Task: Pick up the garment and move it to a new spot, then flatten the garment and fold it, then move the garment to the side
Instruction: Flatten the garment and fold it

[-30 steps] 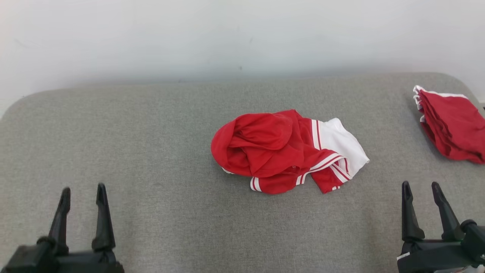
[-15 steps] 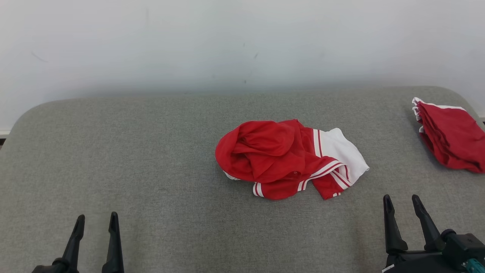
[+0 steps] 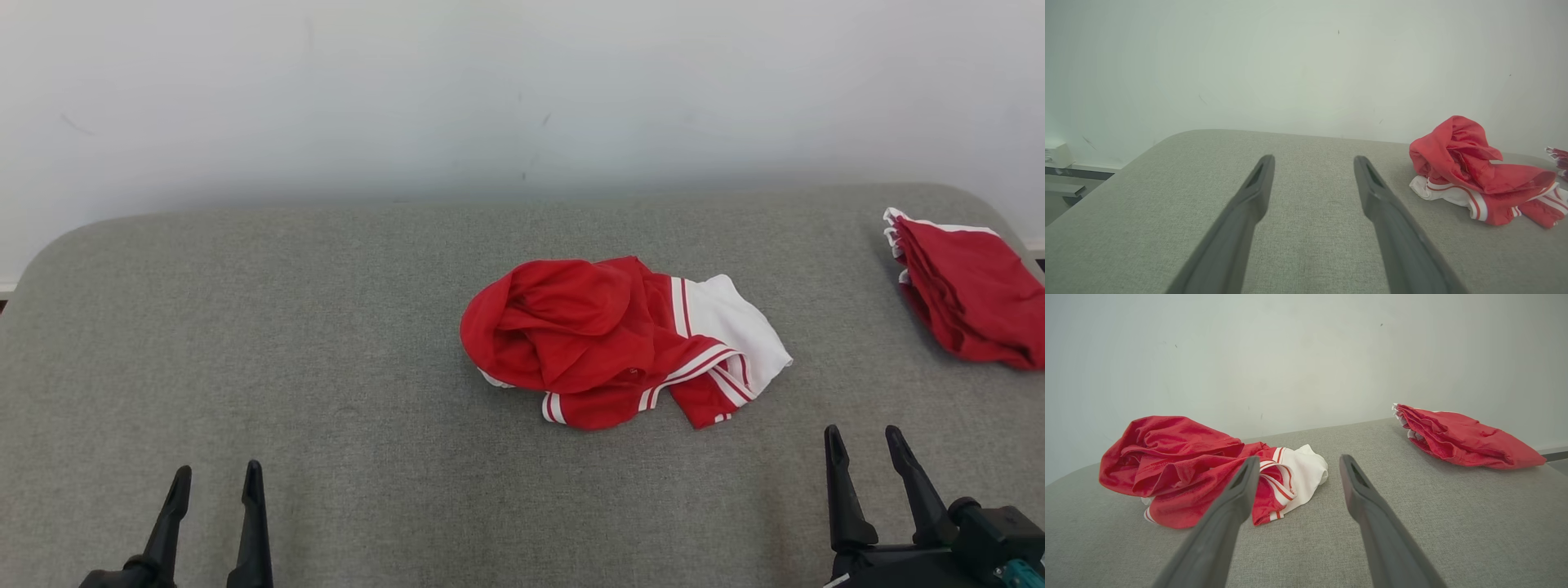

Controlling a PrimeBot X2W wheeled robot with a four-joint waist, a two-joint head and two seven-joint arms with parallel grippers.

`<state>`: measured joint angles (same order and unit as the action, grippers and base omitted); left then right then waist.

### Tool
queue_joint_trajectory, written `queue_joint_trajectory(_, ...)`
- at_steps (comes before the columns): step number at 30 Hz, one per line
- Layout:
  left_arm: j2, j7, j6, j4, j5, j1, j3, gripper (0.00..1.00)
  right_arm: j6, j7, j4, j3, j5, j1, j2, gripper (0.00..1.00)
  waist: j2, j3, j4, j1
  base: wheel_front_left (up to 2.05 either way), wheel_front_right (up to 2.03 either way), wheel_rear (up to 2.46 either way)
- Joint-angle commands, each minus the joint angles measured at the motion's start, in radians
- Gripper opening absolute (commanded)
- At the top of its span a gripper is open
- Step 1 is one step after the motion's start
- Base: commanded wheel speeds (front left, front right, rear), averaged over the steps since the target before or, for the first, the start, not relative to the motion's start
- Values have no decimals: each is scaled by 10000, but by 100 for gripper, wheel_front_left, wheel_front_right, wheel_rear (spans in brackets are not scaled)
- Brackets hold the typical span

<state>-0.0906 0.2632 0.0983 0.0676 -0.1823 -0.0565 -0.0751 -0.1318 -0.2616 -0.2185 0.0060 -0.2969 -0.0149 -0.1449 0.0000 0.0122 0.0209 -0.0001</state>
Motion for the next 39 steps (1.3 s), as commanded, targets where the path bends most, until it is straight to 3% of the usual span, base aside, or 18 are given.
queue_joint_trajectory(1, 34, 17, 64, 15, 85, 107, -47, 100, 25, -46, -49, -26, -13, 34, -98, 100, 0, 25, 27, 1, 0, 0, 0)
queue_joint_trajectory(9, 182, 17, 152, -11, 309, 431, 53, 100, 25, -46, -476, 151, 145, -958, -918, 100, 0, 411, 271, 1, 0, 0, 0)
queue_joint_trajectory(20, 361, 17, 223, -33, 337, 1125, 468, 100, 25, 130, -2681, 559, -300, -3449, -2386, 100, 0, 1500, 1147, 1, 0, 0, 0)
queue_joint_trajectory(31, 403, 13, 7, -31, 35, 1718, 1088, 100, 25, 403, -5505, 1398, -545, -5434, -2942, 100, 0, 2453, 2006, 1, 0, 0, 0)
queue_joint_trajectory(39, 397, 13, -156, 132, -201, 1998, 1400, 100, 25, 399, -7315, 1657, -1074, -6008, -2801, 100, 0, 2670, 2303, 1, 0, 0, 0)
